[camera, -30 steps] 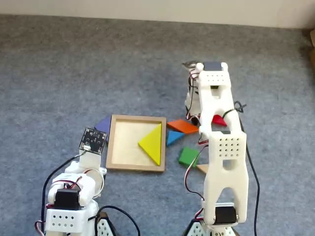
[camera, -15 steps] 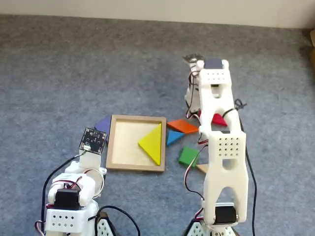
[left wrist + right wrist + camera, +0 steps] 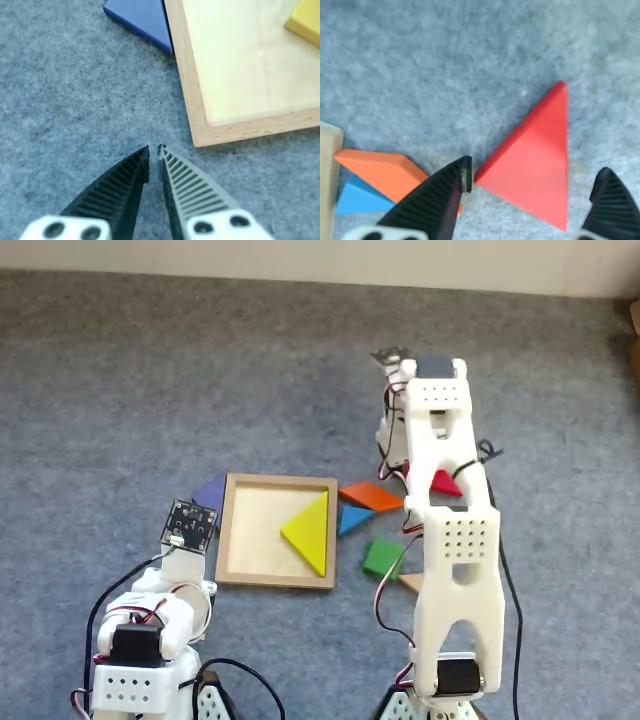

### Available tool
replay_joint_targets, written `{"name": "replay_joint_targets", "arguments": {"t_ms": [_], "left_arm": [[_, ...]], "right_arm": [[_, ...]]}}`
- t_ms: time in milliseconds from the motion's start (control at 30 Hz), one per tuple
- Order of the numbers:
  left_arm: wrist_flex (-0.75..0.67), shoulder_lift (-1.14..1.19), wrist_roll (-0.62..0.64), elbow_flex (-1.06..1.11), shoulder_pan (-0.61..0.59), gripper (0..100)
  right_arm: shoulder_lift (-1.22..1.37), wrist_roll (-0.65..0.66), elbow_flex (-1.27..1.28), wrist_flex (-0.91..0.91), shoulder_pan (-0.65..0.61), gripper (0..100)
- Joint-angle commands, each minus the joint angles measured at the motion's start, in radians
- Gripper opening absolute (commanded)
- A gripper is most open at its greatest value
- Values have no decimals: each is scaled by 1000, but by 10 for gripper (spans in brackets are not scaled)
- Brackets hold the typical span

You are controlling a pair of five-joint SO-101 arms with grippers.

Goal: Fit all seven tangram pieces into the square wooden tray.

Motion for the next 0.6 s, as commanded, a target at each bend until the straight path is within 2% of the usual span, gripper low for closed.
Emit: {"name": "replay_joint_targets", "arguments": {"t_ms": [0,133,333,567], "left_arm": [[3,-42,0,21,-10,51],[3,-42,0,21,-10,51],[3,-42,0,21,-10,51],[3,-42,0,21,-10,51]], "right_arm": [[-36,31,15,4,12,361],[-36,34,22,-7,13,360],[-36,34,25,-38,24,286],[-36,35,25,-38,24,278]]}}
